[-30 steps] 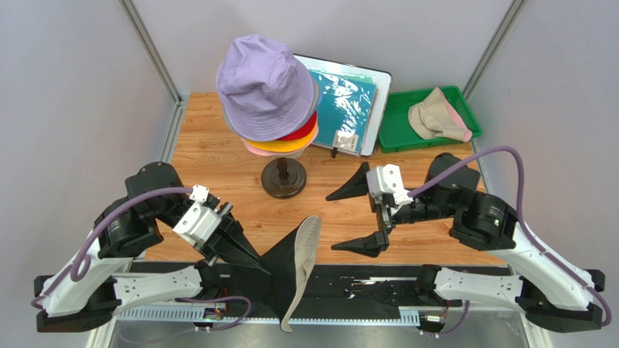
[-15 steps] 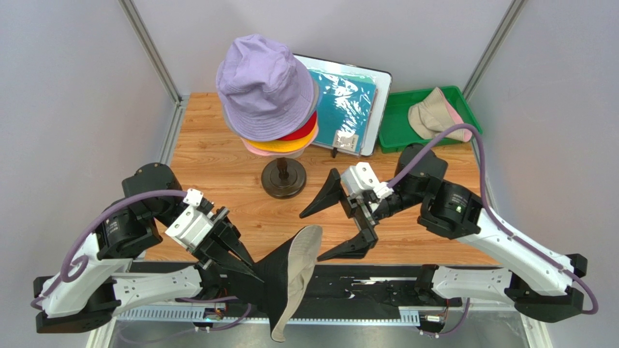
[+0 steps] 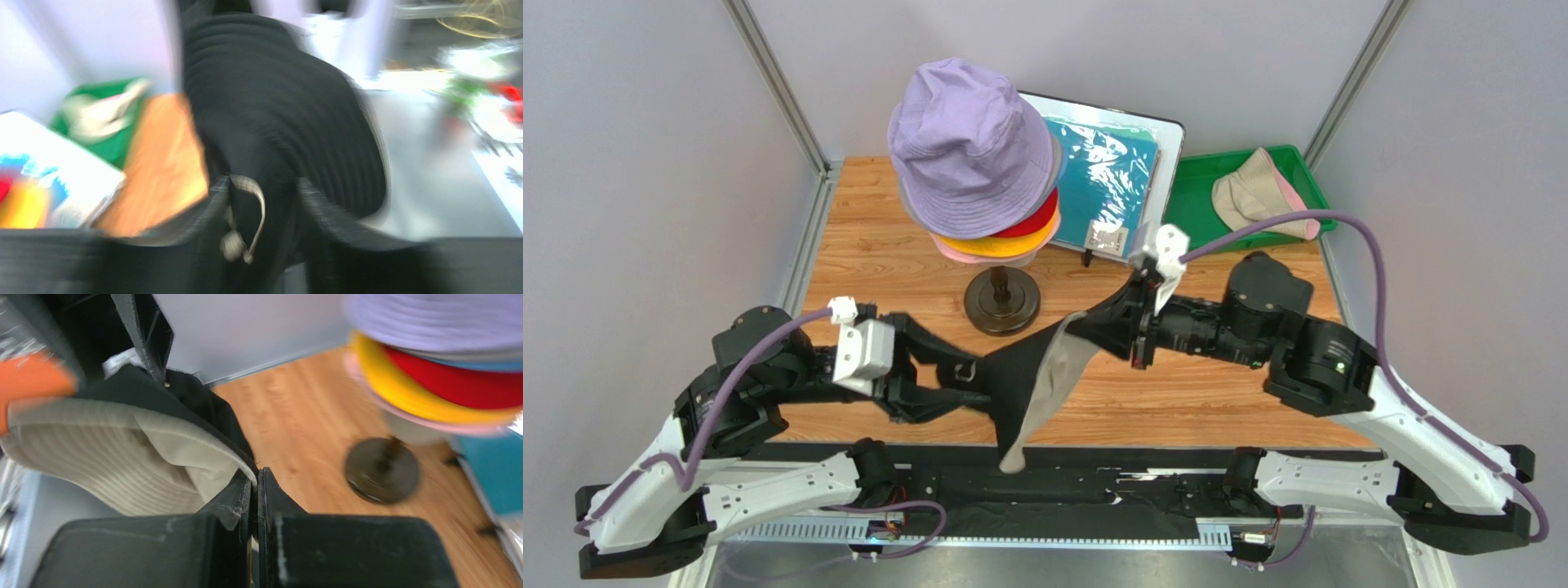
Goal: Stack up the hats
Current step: Stack the hat on the hat.
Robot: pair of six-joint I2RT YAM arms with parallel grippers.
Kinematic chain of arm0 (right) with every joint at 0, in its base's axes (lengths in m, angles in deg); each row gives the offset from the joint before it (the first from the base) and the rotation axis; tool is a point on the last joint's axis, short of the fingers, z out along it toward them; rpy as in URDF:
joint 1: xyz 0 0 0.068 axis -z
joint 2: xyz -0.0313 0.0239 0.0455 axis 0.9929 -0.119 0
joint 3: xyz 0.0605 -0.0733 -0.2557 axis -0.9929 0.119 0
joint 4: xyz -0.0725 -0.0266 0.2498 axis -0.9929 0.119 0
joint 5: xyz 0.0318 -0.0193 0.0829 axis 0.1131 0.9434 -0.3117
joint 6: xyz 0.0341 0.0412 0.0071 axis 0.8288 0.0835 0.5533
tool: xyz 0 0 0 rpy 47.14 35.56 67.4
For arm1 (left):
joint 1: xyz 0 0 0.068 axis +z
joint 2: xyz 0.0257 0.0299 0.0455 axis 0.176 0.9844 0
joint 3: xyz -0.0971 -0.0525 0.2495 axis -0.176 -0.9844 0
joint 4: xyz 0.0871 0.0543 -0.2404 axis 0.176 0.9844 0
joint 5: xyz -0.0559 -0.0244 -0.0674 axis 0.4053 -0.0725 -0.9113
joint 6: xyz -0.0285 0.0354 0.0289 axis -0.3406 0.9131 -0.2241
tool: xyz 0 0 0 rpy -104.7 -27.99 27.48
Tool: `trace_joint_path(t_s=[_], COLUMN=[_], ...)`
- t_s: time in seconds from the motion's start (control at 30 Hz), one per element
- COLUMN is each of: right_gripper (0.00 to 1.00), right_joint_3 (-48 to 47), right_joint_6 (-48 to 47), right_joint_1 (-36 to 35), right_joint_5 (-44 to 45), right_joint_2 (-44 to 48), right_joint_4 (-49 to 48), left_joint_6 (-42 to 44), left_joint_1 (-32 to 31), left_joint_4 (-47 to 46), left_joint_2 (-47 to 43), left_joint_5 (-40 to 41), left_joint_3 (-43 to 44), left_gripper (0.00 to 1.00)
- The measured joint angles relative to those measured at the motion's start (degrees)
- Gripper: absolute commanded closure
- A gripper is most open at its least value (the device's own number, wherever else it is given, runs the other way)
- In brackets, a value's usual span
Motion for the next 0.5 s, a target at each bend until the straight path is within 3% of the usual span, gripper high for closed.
trace_joint_path(t_s=[0.13, 0.2, 0.5], right_gripper=[1.0, 1.0, 1.0], right_joint_3=[-0.44, -0.68, -2.32], right_joint_6=[3.8, 4.9, 8.66], right_joint_1=[0.48, 0.52, 0.57], right_joint_5=[19.89, 25.11, 37.07], right_joint_2=[3.13, 3.45, 3.02], right_joint_4=[3.39, 4.15, 9.57], left_joint_6=[-2.03, -2.69, -6.1], left_joint_1=[0.0, 0.0, -0.02], left_joint_4=[-2.84, -4.33, -12.24], left_joint_2=[-0.04, 0.48, 5.73], left_joint_5=[17.81, 22.45, 25.11], left_joint_3=[-3.45, -4.63, -9.38], left_gripper=[0.01, 0.01, 0.01])
